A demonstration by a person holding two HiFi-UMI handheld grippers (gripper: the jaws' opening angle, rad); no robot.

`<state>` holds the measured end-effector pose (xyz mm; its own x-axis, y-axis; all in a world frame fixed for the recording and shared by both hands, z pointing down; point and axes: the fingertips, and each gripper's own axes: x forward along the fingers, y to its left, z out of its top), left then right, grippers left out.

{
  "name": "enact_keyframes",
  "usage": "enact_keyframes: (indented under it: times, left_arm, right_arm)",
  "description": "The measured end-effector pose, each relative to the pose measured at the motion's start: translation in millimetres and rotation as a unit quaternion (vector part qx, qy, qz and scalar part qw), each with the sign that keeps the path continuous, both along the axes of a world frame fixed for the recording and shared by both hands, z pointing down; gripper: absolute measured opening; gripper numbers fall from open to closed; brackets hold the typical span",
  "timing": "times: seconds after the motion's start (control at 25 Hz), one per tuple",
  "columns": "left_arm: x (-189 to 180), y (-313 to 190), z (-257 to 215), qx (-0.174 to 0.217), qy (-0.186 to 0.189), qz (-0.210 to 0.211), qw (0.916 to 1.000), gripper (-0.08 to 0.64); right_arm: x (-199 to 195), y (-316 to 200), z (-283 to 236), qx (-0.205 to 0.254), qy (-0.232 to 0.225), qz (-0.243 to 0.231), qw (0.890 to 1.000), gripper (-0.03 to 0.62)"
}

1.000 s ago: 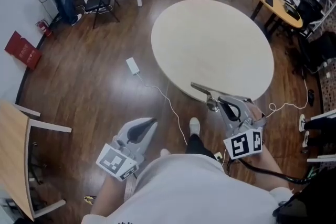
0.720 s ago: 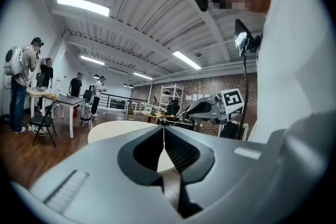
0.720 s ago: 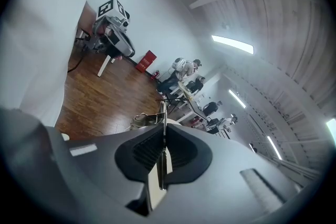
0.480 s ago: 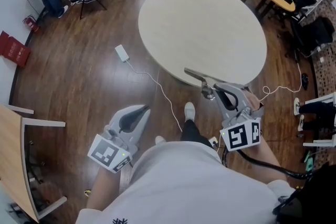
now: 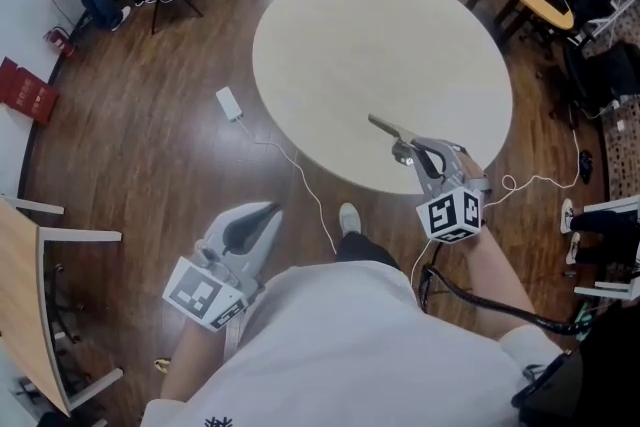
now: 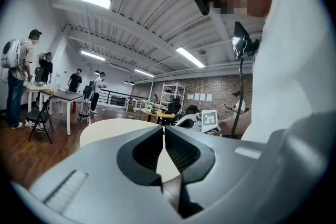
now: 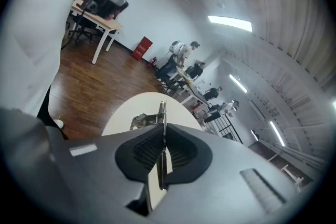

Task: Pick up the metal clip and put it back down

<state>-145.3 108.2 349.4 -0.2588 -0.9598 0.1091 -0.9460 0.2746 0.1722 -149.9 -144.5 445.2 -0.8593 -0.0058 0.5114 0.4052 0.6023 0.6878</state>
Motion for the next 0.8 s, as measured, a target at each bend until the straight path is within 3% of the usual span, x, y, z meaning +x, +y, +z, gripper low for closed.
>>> enact_keyframes:
  times: [0.44, 0.8]
  left_arm:
    - [-33.6, -87.7, -5.1, -0.051, 0.028, -0.014, 0.9982, 0.000]
    - [-42.2, -129.6, 0.2, -0.087, 0.059, -0.018, 0.9943, 0.002]
  right_arm:
    - [-75.8, -106.4, 139.2, 0.005, 0.063, -0.003, 0.998, 0.006]
    - [-85.3, -108.8, 187.7, 0.029, 0.066, -0.034, 0.997, 0.006]
